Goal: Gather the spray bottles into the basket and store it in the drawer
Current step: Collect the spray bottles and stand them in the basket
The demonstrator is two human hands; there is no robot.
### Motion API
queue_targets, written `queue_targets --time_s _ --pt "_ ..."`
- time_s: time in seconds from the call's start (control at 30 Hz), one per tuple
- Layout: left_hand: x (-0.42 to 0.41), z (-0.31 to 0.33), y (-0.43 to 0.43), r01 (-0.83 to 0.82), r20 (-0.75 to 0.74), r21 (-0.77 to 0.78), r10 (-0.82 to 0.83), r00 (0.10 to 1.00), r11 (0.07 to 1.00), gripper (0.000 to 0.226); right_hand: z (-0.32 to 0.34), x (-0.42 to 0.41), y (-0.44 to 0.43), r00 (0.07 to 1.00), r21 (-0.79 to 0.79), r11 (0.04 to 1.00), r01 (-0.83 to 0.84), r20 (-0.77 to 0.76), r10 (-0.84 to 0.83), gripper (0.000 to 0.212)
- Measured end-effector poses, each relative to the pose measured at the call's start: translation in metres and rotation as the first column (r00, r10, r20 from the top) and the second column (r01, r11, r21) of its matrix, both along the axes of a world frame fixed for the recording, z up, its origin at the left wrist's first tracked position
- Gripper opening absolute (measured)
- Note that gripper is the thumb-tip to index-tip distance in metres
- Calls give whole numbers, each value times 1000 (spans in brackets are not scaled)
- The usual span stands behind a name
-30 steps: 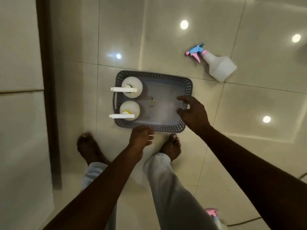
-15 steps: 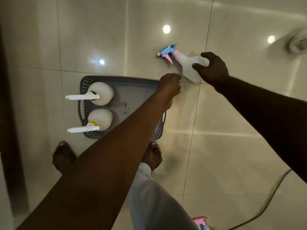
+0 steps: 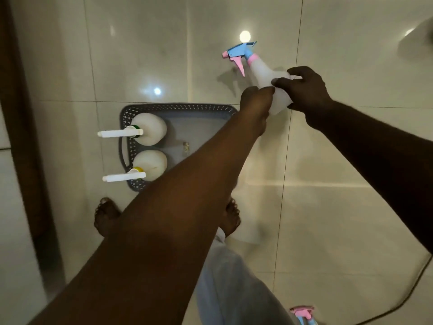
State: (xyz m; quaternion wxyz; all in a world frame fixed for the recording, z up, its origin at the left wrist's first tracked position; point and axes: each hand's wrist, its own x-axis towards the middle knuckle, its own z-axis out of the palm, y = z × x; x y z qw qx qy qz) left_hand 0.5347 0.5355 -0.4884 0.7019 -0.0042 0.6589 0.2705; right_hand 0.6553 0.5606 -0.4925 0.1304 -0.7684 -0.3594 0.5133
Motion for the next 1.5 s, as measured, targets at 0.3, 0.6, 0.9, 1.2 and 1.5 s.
queue_targets --time_s 0.3,0.6,0.9,1.2,1.5 --pt "-82 58 -72 -59 -195 148 88 977 987 46 53 -60 -79 955 106 993 46 -296 -12 61" --pt "-133 37 -148 -157 -375 158 206 904 975 68 21 -123 -97 897 -21 967 -254 -379 228 67" --pt "-142 1 -156 -207 -443 194 274 853 959 70 -29 -166 -90 876 6 924 -382 -316 365 74" --pt "-163 -24 -148 -28 -516 161 108 850 987 69 -49 -180 -97 903 -22 924 -381 -222 367 88" --pt "-148 14 -166 -54 -394 34 63 917 998 78 -3 -184 -118 954 -51 957 -287 -102 281 83"
